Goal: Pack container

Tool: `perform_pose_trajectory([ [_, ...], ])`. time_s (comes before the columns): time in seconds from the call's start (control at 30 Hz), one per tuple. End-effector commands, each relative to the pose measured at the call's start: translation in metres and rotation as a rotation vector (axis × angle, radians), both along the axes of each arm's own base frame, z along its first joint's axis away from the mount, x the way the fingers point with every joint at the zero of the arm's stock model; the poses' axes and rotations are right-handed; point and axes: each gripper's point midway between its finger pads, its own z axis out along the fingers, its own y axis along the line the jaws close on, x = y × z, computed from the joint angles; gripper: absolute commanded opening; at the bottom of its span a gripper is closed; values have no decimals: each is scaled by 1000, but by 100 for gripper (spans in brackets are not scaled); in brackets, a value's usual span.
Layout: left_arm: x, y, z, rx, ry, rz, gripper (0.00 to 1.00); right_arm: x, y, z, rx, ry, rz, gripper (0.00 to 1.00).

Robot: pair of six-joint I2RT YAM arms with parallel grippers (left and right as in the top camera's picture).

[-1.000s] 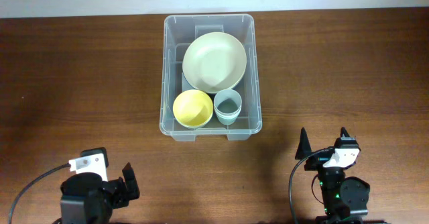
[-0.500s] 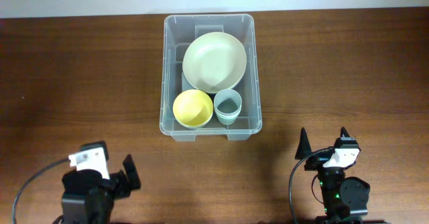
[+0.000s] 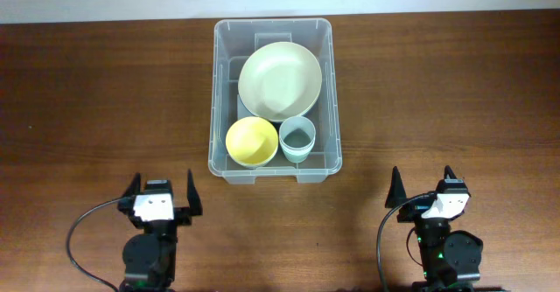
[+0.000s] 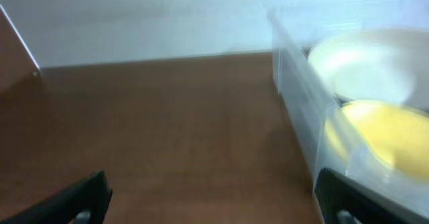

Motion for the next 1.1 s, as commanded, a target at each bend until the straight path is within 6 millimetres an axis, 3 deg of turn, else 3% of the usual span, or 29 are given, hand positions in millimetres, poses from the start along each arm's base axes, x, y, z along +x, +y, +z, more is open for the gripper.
perform_pose_trajectory([
  [0.0,-6,-6,-15,46,52,-56,99,0,0,-2,-4,5,2,99],
  [0.23,-11,-9,19,36,-97,-77,99,0,0,-2,-4,5,2,99],
  [1.07,-11,-9,18,36,-93,-77,99,0,0,-2,-4,5,2,99],
])
